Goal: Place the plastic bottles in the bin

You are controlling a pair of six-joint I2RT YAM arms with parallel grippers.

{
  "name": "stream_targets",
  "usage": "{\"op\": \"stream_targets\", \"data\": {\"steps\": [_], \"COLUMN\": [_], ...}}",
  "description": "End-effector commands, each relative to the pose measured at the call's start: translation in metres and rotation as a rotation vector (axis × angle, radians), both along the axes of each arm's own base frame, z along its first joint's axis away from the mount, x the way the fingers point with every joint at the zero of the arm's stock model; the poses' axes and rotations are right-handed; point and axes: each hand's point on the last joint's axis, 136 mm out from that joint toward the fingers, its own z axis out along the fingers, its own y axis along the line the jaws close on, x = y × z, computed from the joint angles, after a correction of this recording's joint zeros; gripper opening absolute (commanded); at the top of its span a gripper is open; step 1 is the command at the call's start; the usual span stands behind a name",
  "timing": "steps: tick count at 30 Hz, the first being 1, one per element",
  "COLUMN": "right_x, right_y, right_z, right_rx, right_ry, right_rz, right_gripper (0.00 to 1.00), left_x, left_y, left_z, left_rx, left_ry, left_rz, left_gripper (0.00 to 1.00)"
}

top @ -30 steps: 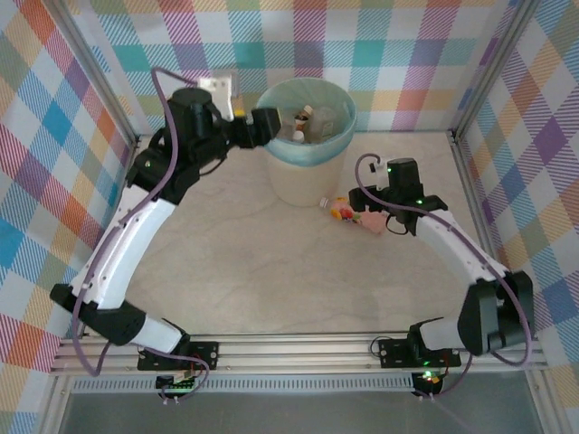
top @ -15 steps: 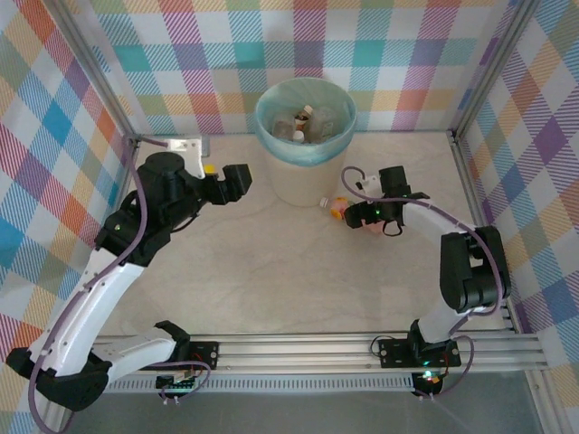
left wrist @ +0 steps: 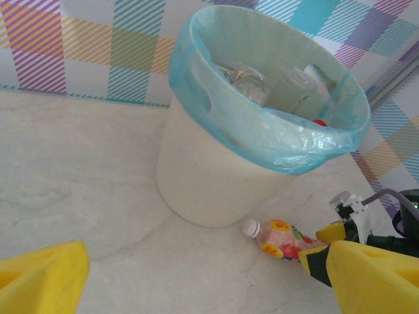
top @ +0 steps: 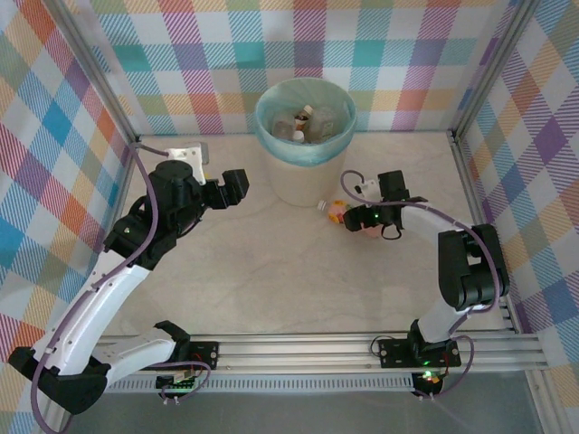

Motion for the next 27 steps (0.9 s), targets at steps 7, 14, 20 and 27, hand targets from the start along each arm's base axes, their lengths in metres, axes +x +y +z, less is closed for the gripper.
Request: {"op": "stream_targets", "data": {"steps": [7, 14, 20, 27], "right_x": [-0.064, -0.082, -0.087, -0.093], "right_y": [0.040, 0.061, 0.069, 0.078], "right_z": [-0.011, -0.014, -0.026, -0.026], "right_rx": [-0.082, -0.094, -0.162, -0.176], "right_ry": [0.142, 0.168, 0.196, 0.210], "right_rz": [0.117, 0.196, 0.232, 0.232], "right_gripper": [0.87, 0.88, 0.83, 0.82], "left_x": [0.001, -0.005, -0.006, -0.010], "left_y": [0.002, 0.007, 0.010, 0.018], "left_z": [0.003, -0.001, -0.008, -0.004], "left_rx": [-0.030, -0.024, -0.019, -0.018], "left_ry": [-0.013, -0.006, 0.007, -0.004], "left_rz": [0.026, 0.034, 0.048, 0.075], "left_gripper": [0.94, 0.94, 0.94, 0.94]}}
